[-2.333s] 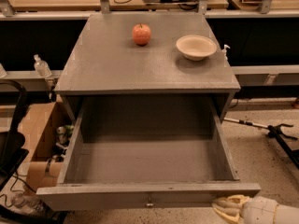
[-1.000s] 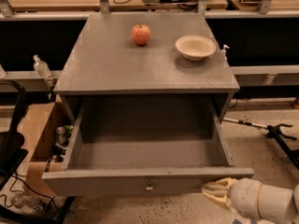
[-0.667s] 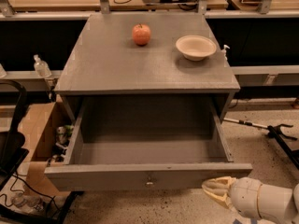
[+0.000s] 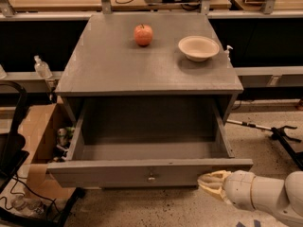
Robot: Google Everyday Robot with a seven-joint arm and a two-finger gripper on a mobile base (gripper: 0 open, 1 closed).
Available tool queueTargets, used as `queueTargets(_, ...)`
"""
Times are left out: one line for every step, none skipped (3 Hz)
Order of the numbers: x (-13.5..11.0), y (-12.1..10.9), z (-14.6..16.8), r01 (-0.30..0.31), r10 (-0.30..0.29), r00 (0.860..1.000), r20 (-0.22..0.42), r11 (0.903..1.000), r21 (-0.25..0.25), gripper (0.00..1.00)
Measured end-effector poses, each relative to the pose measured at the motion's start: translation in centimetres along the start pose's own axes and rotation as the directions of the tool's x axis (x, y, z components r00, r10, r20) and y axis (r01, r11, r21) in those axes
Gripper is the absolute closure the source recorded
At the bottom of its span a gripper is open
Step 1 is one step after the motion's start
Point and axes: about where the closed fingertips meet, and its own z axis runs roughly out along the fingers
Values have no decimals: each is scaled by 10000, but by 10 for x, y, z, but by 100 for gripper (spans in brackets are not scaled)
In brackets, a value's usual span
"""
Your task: Close top drawer
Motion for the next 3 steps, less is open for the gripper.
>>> queueTargets(-12,-10,19,198,-198,9998,-2,9996,-184,100)
queueTargets(-12,-10,19,200,-200,9998,-4,9996,-187,100)
queueTargets(-10,-5,16,308,-313,9994,-117,9989,-358,100)
